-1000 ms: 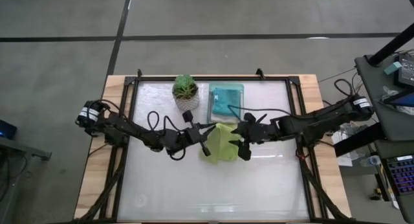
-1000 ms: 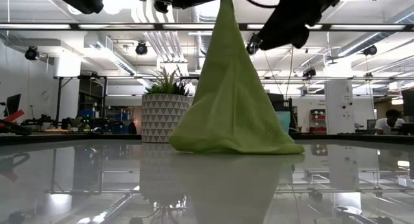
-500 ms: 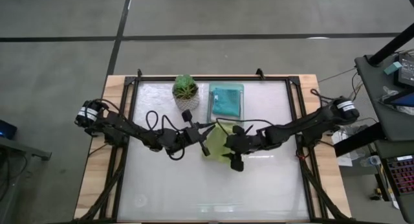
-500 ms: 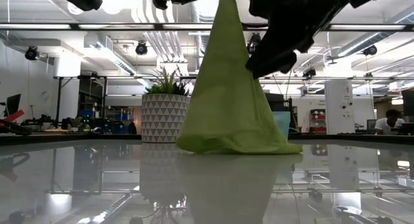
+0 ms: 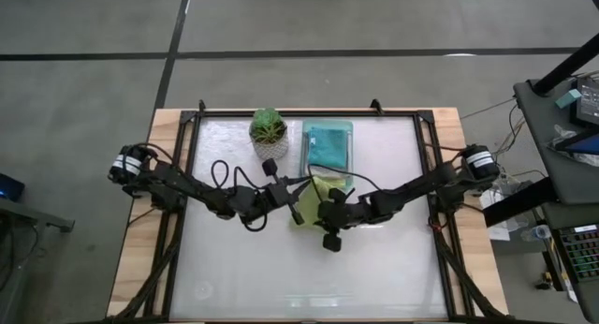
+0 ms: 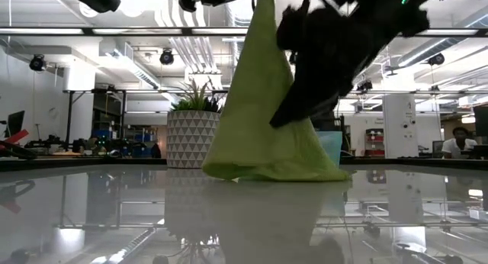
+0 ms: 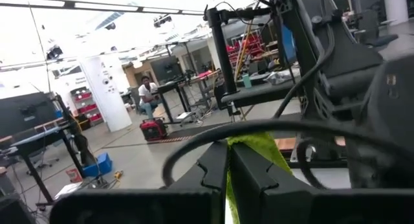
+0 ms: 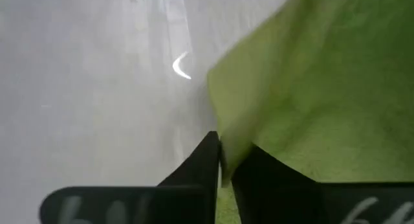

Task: Fold microfiber towels
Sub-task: Fold the green microfiber cloth

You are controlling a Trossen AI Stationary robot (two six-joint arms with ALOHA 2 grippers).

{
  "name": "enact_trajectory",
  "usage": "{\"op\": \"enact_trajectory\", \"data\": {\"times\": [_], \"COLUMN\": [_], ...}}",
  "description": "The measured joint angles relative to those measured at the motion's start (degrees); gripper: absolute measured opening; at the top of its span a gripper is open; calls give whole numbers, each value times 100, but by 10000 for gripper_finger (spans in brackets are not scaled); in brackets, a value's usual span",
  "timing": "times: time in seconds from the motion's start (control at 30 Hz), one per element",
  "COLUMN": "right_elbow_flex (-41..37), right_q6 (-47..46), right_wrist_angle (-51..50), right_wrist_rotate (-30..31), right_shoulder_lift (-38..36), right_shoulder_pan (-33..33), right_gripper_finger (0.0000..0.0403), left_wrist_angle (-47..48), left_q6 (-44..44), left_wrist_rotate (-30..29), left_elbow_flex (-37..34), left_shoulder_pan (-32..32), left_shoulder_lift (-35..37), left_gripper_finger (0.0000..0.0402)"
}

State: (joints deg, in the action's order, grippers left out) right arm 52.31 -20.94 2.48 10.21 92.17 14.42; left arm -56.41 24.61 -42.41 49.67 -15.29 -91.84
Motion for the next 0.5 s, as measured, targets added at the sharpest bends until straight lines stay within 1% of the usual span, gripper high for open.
{"op": "enact_trajectory", "data": {"times": [0.13, 0.27, 0.33, 0.4, 0.5], "right_elbow_flex": [4, 143, 255, 393, 701], "right_q6": [97, 93, 54, 58, 119], "right_wrist_angle": [-409, -1249, -1628, -1904, -2034], "right_wrist_rotate": [29, 36, 30, 19, -19], "right_shoulder_lift": [-629, -1514, -1925, -2267, -2618], "right_shoulder_pan": [35, 73, 122, 157, 162], "right_gripper_finger": [11, 8, 8, 8, 8], "left_wrist_angle": [44, 507, 914, 1235, 1483], "left_q6": [-16, 11, 7, -25, -23], "left_wrist_rotate": [-89, -832, -1019, -1020, -1019], "left_elbow_flex": [-22, -46, -46, -46, -46], "left_shoulder_pan": [-61, -288, -426, -563, -796], "left_shoulder_lift": [145, 505, 730, 968, 1304], "left_gripper_finger": [0, 0, 0, 0, 0]}}
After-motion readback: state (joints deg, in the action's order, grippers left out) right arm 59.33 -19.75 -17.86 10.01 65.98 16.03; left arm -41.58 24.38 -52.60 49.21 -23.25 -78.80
